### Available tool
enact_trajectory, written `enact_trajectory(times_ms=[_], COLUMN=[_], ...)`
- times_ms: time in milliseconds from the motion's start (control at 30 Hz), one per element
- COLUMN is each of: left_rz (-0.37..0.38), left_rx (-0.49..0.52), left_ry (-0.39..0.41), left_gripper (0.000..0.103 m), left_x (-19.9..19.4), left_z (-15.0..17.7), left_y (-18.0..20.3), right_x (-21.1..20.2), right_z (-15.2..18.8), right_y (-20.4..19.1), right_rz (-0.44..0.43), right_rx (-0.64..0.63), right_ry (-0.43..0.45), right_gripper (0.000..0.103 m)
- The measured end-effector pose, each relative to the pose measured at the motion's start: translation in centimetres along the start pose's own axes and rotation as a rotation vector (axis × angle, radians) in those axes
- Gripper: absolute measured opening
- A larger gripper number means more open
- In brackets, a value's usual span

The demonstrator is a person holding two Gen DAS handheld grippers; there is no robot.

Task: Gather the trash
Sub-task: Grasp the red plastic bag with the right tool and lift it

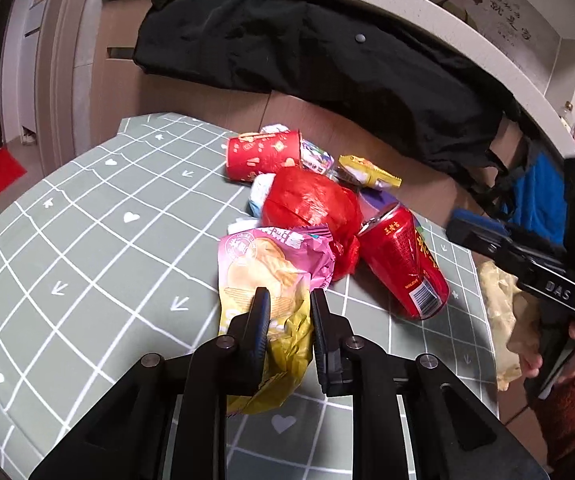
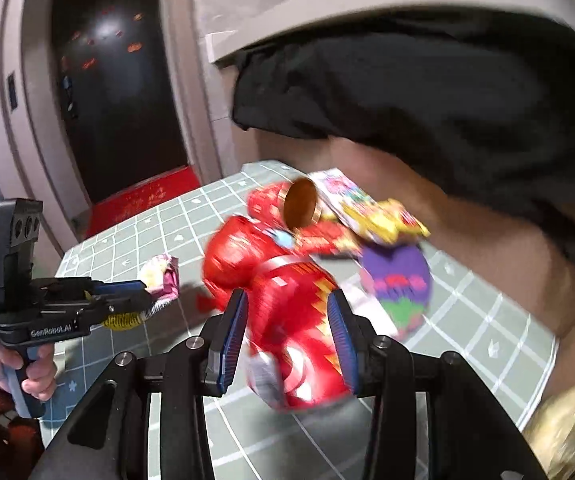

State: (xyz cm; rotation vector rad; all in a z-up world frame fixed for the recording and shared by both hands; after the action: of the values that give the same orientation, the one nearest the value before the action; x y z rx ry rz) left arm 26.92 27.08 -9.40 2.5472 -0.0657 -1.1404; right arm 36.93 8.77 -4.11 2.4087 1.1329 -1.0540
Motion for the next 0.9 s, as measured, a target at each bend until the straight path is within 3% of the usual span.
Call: enact_trajectory(times_ms=[133, 300, 433, 500, 567, 633, 733, 900], left_rz=[-0.038, -0.035, -0.018, -0.012, -0.01, -0.008, -0.01, -0.035], left_rx=[-0.005, -0.042, -0.066, -0.073, -0.078, -0.083, -0.078, -0.032], left_ry=[0.027, 0.063, 0.078, 0.08, 0.085, 0.094, 0.118, 0.18], left_gripper=[0.021, 0.021, 0.021, 0.021, 0.021, 0.021, 0.021, 0.021], left_x=[-1.3, -2.5, -2.9, -3.0, -3.0, -3.2, -3.8, -5.6], left_z=[-0.2, -0.9, -1.4, -1.6, -1.7, -1.9, -2.7, -4.9], left_y=[-1.6, -3.7, -4.9, -5.3, -5.6, -5.7, -5.3, -3.0], right_x=[2.3, 6.9, 10.9, 12.2, 12.1, 11.4, 9.2, 3.8], right_z=[-2.8, -5.8, -6.0, -5.2, -5.1, -5.4, -6.6, -9.2], right_y=[-2.9, -5.0, -5.2, -5.8, -6.4, -6.5, -6.2, -5.3], right_rz=[0.014, 0.017, 0.08, 0.063, 0.107, 0.095, 0.036, 0.048], right_rx=[-0.077, -0.125, -0.13, -0.152, -0.19, -0.171, -0.111, -0.084], right_ry=[-0.024, -0.106, -0.228, -0.275, -0.252, -0.225, -0.148, 0.024], right_gripper=[0.04, 0.039, 0.039, 0.039, 0.038, 0.024, 0.02, 0.015])
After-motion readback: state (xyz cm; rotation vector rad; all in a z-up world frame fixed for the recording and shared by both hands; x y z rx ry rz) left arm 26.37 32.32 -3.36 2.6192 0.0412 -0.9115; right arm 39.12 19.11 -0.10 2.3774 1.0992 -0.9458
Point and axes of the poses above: each gripper's, at about its wrist camera, not at the fingertips, and x roughly the way its jaws point, y to its right, z to its underside, the point moved 5 cm from there along x, roughly the way its jaws point, and after that the axes turned 8 degrees about -y, right-handed, at the moved point
